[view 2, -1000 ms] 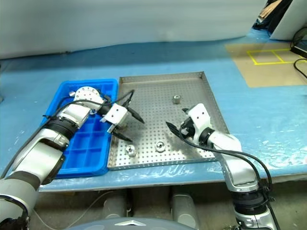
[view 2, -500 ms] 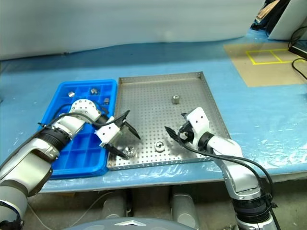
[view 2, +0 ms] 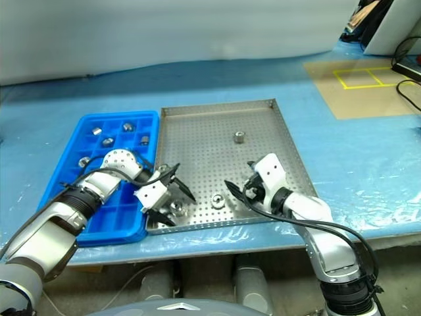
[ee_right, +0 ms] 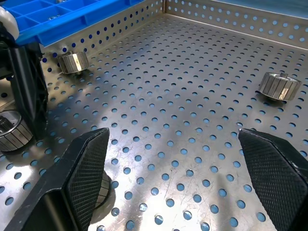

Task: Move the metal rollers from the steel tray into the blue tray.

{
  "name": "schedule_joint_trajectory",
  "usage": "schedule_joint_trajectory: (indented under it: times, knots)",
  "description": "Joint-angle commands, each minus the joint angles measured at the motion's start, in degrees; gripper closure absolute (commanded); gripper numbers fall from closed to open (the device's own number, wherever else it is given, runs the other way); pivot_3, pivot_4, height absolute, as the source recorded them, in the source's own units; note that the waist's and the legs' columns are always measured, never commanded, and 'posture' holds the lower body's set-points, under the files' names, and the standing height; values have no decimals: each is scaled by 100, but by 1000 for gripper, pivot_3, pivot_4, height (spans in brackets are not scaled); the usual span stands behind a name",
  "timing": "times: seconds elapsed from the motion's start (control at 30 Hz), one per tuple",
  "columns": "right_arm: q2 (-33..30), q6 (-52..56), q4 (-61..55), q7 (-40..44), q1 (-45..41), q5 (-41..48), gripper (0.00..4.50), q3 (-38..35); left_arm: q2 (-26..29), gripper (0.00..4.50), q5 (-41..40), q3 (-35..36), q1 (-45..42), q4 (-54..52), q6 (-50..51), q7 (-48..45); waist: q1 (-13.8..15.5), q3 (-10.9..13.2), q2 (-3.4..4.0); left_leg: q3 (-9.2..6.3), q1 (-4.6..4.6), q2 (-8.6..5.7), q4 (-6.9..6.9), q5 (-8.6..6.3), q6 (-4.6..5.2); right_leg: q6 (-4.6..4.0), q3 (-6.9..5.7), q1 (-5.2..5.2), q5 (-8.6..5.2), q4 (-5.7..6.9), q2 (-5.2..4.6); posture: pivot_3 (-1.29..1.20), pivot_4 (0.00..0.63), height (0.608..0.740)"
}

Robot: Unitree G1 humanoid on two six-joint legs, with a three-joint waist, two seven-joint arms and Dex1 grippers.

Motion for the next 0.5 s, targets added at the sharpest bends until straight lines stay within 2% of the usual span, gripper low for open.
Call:
schedule_joint_trajectory:
  times: [0.03, 0.17, 0.27, 0.4, 0.5]
  knots:
    - [-27, -59, -161, -46, -4, 54, 0, -36, -65, 257, 382, 84, -16, 393, 69, 175, 0, -9, 9, 0, 5, 0, 1, -1, 1, 1, 0, 4, 0, 0, 0, -410, 150, 740]
    - [-40, -100, -135, -71, 15, 37, 0, -37, -171, 257, 578, 158, -216, 609, 203, 213, -1, -15, 14, 0, 18, -2, 2, -1, 2, 43, 5, 14, -23, 1, 0, -415, 150, 740]
    - [-44, -143, -95, -87, 8, 25, 0, -32, -200, 871, 520, 221, -302, 663, 299, 5, -1, -16, 14, 0, 17, -5, 4, -1, 2, 45, 10, 14, -22, 0, 0, -415, 150, 740]
    - [-61, -176, -72, -83, -5, 32, 0, -57, -224, 2230, 609, 332, -353, 648, 209, 135, -5, -16, 14, 0, 14, -4, 2, -2, 4, 45, 10, 12, -22, -3, 0, -412, 150, 740]
    - [-76, -169, -77, -93, -47, 37, 0, -53, -206, 2230, 527, 374, -310, 467, 311, 9, 3, -16, 14, 0, 9, -5, -3, -4, 7, 12, 9, 10, -2, -9, 1, -407, 150, 740]
